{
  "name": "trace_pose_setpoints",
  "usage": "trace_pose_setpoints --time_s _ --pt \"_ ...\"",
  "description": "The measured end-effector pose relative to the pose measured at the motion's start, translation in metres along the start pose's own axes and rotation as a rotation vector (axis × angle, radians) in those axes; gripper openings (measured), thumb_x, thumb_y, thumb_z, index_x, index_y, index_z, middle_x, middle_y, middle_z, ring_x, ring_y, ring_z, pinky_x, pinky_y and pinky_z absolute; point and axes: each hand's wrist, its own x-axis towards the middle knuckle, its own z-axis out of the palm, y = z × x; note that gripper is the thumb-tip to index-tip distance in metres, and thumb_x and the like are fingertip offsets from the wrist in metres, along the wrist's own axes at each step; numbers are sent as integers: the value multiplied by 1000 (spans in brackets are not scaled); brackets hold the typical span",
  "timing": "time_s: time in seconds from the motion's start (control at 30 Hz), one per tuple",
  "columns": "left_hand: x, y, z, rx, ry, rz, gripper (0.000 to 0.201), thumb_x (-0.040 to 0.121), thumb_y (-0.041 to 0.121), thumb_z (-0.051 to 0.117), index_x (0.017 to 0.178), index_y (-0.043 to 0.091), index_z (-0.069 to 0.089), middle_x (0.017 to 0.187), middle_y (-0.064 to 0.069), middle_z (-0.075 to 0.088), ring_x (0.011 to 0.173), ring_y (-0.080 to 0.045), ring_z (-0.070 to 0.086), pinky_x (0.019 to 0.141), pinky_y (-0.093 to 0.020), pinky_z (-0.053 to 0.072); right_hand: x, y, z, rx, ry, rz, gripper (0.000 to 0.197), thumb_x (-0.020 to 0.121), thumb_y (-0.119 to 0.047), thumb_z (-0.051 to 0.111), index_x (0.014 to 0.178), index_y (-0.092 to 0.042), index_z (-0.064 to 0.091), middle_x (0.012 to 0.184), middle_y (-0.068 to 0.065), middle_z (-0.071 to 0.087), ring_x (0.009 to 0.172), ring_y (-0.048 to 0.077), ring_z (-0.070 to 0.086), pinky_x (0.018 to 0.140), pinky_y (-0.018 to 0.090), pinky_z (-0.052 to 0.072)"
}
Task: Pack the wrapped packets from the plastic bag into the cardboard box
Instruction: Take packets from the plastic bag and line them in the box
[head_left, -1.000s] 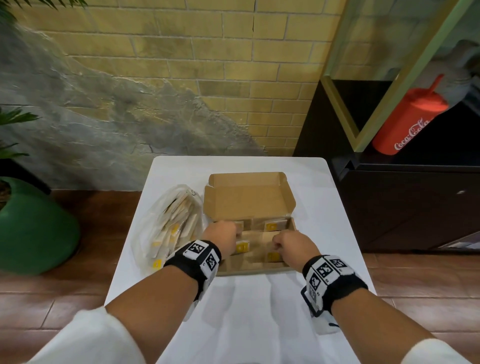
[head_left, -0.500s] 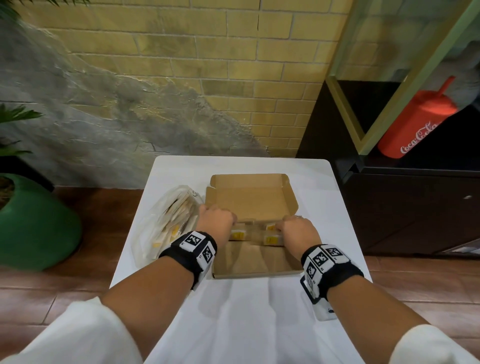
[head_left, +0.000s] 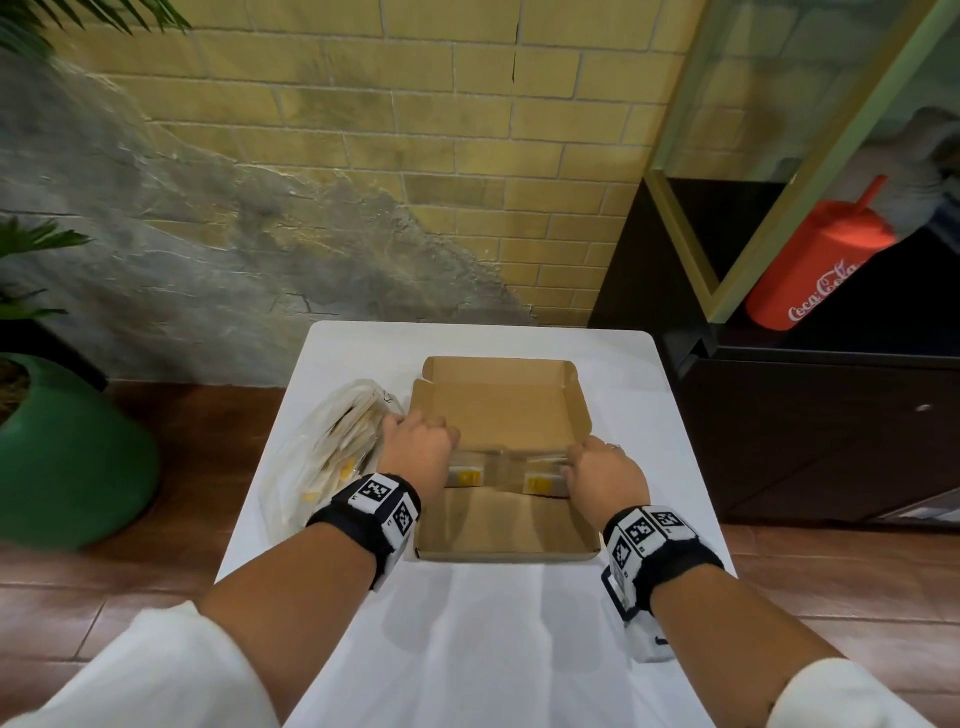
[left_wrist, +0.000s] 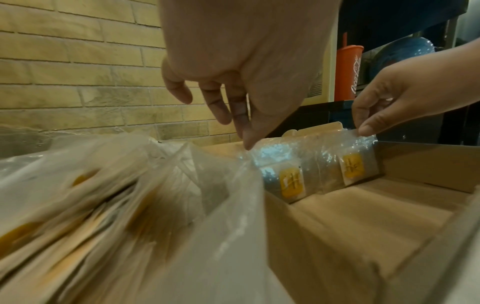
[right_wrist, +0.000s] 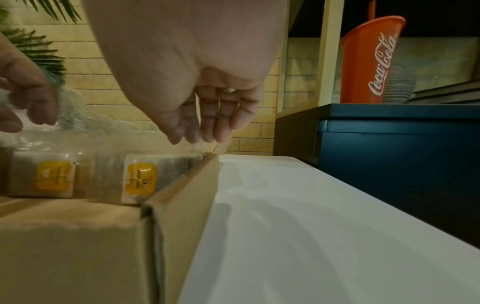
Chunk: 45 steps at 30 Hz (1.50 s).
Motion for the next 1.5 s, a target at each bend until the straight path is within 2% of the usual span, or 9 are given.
trace_pose_setpoints --time_s 0.17,0.37,0.5,0.67,0.8,1.2,1.27,1.37,1.5 --pt "-10 7 2 -58 -19 56 25 86 7 43 104 17 57 106 -1 56 106 -22 50 95 -37 36 -9 -3 2 156 91 101 24 95 -20 41 116 -9 46 119 9 47 98 29 53 74 32 43" --pt "-25 10 10 -13 -271 52 31 88 10 42 115 14 58 114 -8 59 103 -25 57 86 -36 51 -20 -6 25 -11 -75 -111 31 91 -19 38 115 -15 58 120 6 57 102 29 53 84 34 42" --pt "-22 10 15 33 -332 59 34 85 7 48 118 14 54 117 -9 59 108 -25 54 86 -36 50 -28 -8 28 -55 -212 -162 41 86 -10 44 125 -22 48 122 3 54 115 27 47 89 35 34" --pt "-19 10 20 -33 -346 18 45 84 8 51 127 20 50 122 -7 56 114 -24 51 92 -37 50 -26 -13 23 -109 -288 -125 67 89 -13 45 147 -32 17 140 2 37 123 26 43 98 41 33" --pt "-18 6 22 -60 -336 4 48 85 9 50 131 20 47 126 -8 52 117 -24 49 95 -35 48 -28 -16 22 -133 -297 -93 68 90 -14 44 148 -30 12 143 2 34 125 26 42 99 41 33" --pt "-15 6 22 -219 -316 -39 34 85 6 44 116 16 56 113 -7 60 103 -24 58 88 -33 51 -23 -21 18 -37 -287 -61 50 85 -10 46 134 -21 41 136 5 40 120 29 46 98 40 36" --pt "-12 3 19 -272 -263 -61 28 86 10 45 108 17 60 109 -7 61 98 -23 59 85 -31 51 -21 -22 17 52 -260 -96 41 89 -14 43 128 -23 49 132 5 46 117 30 49 98 39 38" --pt "-9 -11 13 -301 -9 -96 21 87 17 45 99 16 61 107 -5 59 98 -22 52 87 -33 47 -21 -23 13 223 -192 -116 38 92 -21 40 127 -26 55 131 4 52 118 27 49 101 36 38" --pt "-9 -35 9 -282 275 -283 31 88 21 47 114 14 62 127 -7 48 115 -28 40 91 -39 39 -23 -24 8 311 -133 -110 38 91 -18 44 126 -22 56 130 1 54 119 22 50 103 33 37"
